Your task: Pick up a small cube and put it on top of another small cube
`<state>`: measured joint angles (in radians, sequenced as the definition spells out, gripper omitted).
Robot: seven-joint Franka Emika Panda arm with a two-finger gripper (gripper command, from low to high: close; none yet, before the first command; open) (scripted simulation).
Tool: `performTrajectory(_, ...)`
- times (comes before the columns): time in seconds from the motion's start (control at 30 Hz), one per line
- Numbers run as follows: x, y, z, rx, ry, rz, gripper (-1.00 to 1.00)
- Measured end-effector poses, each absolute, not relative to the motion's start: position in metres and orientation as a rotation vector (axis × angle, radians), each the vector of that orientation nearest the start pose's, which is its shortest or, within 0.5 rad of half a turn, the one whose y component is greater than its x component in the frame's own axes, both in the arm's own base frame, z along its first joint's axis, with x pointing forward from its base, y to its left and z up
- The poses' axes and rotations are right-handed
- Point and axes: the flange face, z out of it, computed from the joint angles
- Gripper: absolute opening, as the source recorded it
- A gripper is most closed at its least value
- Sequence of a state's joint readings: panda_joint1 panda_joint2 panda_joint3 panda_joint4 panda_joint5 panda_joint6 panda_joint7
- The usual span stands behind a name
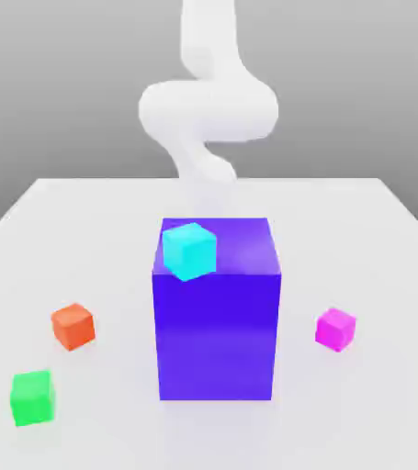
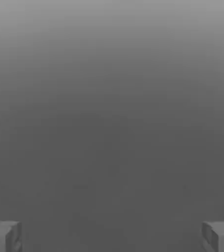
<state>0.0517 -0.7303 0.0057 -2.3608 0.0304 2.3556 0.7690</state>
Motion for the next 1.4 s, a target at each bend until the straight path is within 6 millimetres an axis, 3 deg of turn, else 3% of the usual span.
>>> performTrajectory(0.17, 0.409, 0.082, 0.551, -2.655, 0.773, -0.69, 0.0)
performTrajectory(0.33, 0.403, 0.143, 0.442, -2.793, 0.584, -0.485, 0.0)
performTrajectory(0.43, 0.383, 0.174, 0.38, -2.873, 0.461, -0.368, 0.0)
performTrajectory(0.57, 0.34, 0.205, 0.302, -2.977, 0.288, -0.223, 0.0)
performTrajectory(0.77, 0.258, 0.218, 0.205, -3.122, 0.011, -0.03, 0.0)
performTrajectory(1.03, 0.245, 0.219, 0.138, -3.137, -0.037, 0.001, 0.0)
performTrajectory(1.07, 0.244, 0.218, 0.13, -3.139, -0.036, 0.002, -1.0)
performTrajectory(1.27, 0.243, 0.218, 0.126, -3.14, -0.035, 0.001, -1.0)
performTrajectory(1.4, 0.246, 0.219, 0.148, -3.138, -0.038, 0.0, -1.0)
